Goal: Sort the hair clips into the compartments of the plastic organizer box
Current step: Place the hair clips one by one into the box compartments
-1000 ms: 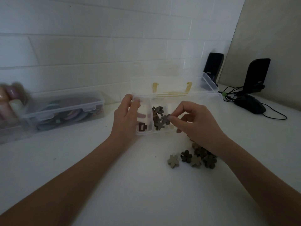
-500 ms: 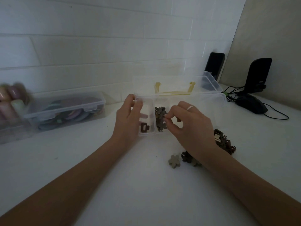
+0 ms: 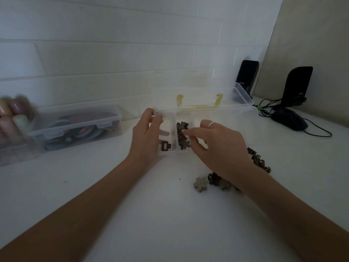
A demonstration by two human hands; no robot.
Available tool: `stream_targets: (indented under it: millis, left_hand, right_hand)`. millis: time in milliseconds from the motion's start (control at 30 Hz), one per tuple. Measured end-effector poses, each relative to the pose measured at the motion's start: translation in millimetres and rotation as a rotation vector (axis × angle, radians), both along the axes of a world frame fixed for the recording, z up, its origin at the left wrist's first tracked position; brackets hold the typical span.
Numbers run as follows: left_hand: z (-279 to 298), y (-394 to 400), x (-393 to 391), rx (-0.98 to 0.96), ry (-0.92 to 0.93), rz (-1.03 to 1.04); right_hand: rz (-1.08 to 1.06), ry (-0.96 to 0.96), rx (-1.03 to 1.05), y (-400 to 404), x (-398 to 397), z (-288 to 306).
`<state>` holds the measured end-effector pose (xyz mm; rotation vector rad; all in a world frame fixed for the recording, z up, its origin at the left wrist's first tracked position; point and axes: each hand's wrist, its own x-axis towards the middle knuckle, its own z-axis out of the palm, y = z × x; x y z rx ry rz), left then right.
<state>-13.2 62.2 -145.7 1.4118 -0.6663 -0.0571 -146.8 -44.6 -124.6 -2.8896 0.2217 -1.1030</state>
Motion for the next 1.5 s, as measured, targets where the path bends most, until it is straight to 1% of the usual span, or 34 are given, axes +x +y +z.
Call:
stream_targets:
  millis: [100,167,233,267,300,333,400,433,500,567,667,800,900,967,1067,1133,1267,1400,1500]
  left_hand:
    - [-0.4,0.0,0.3,0.002,-0.014,0.000]
    - [-0.3,-0.3,0.7,0.003,-0.019,0.006]
    - [-0.7,-0.4,1.2,0.003,-0.020,0.007]
    - [-1.0,-0.4,1.8,0.005,-0.022,0.007]
    - [-1.4,-0.3,2.7,0.011,-0.024,0.010]
    - [-1.7,-0.2,3.7,0.017,-0.021,0.014]
    - [-2.4,-0.1,6.0,0.027,-0.002,0.024]
    - [-2.6,-0.2,7.1,0.031,0.007,0.029]
    - [-3.4,-0.4,8.4,0.036,0.012,0.034]
    - [-3.6,-0.5,8.8,0.040,0.010,0.032]
    - [-3.7,-0.4,9.7,0.041,0.013,0.024]
    - [-3.7,-0.2,9.5,0.039,0.007,0.021]
    - [-3.4,0.1,9.2,0.035,0.006,0.023]
    - [-3.7,-0.1,9.3,0.025,0.007,0.016]
    - [-4.2,-0.3,8.9,0.021,-0.003,0.015]
    - [-4.5,-0.3,8.3,0.017,-0.001,0.018]
    - [-4.4,-0.1,8.7,0.018,-0.014,0.022]
    - [-3.5,-0.1,8.1,0.031,-0.021,0.019]
    - [-4.4,-0.4,9.7,0.032,-0.016,0.013]
  right_hand:
    - [0.009,0.209,0.024,-0.8,-1.9,2.2]
    - [0.027,0.199,0.040,1.2,-4.1,3.5]
    - [0.066,0.105,0.079,0.0,-7.2,7.4]
    - [0.098,0.098,0.115,-3.0,-9.1,10.0]
    - [0.154,0.140,0.171,-6.1,-11.5,13.3]
    - [0.236,0.224,0.241,-8.8,-14.6,17.1]
    - [0.397,0.451,0.370,-11.3,-21.4,24.9]
    - [0.429,0.545,0.400,-12.7,-24.0,27.5]
    - [0.418,0.677,0.403,-14.3,-27.3,31.1]
    - [0.376,0.768,0.403,-15.6,-27.8,33.0]
    - [0.349,0.829,0.389,-17.3,-26.1,31.2]
    - [0.332,0.756,0.366,-17.6,-22.9,25.1]
    - [0.343,0.642,0.340,-15.9,-19.5,21.4]
    - [0.393,0.548,0.368,-15.1,-17.8,19.6]
    - [0.398,0.334,0.495,-17.6,-16.3,19.4]
    - [0.379,0.224,0.605,-19.1,-15.7,19.8]
    - [0.428,0.137,0.896,-18.1,-14.5,20.7]
    - [0.479,0.040,1.066,-17.4,-12.9,23.0]
    - [0.501,0.027,1.162,-16.7,-13.9,22.8]
